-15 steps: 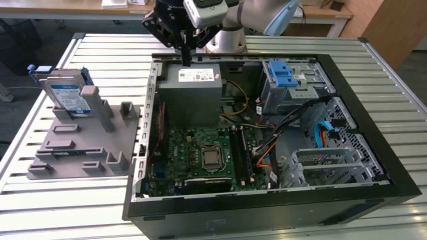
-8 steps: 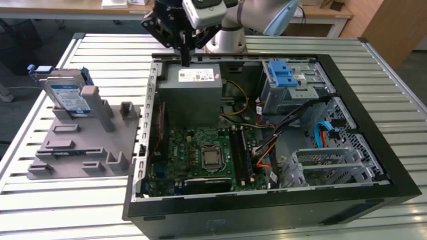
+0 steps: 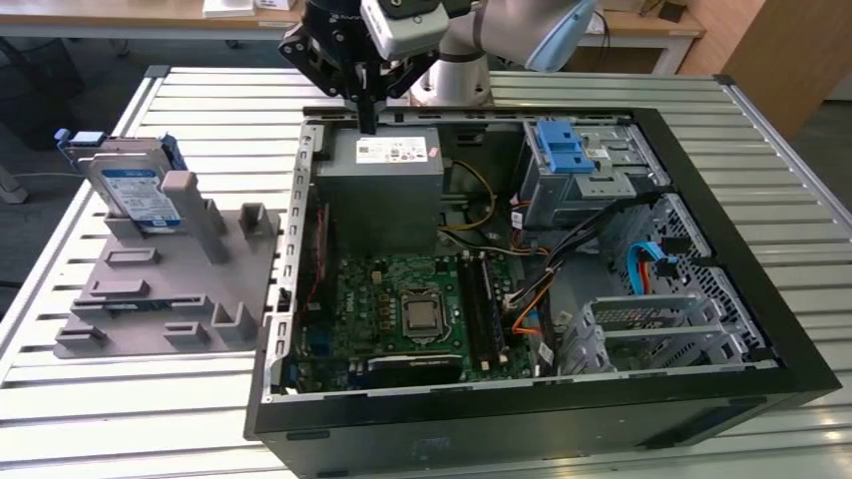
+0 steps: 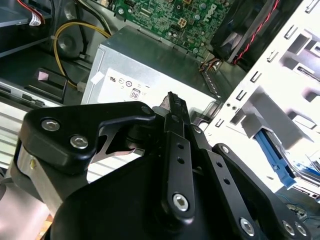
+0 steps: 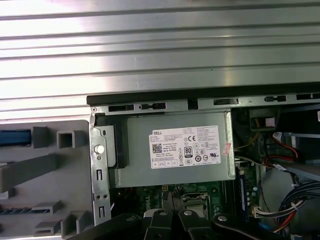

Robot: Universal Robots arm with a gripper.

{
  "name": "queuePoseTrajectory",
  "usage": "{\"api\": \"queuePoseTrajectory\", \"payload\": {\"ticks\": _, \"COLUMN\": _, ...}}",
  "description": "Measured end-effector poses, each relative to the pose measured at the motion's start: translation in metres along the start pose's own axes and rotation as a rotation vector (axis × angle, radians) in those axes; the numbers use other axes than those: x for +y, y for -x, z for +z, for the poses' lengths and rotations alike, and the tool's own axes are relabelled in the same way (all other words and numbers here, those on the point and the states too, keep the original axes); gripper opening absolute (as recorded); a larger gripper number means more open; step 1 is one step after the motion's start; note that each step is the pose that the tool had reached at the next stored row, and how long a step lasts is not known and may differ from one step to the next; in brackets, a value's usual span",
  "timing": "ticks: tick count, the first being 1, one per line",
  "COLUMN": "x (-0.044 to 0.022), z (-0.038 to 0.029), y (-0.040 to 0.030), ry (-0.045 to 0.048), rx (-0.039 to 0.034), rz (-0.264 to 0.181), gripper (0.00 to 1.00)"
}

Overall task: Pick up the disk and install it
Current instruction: 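Reach for the disk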

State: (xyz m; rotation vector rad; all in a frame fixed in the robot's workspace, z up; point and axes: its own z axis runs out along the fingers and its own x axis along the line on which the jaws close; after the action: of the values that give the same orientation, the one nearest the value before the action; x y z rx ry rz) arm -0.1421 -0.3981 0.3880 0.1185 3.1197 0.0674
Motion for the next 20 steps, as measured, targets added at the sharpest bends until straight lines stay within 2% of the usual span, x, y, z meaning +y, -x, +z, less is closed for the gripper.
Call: {"api": "queuePoseTrajectory", "payload": {"ticks": 20, "x": -0.0005, "z": 0.0025, "y": -0.0044, "ry": -0.0006, "rx": 0.0076, "rz": 0.000, "gripper": 0.11}}
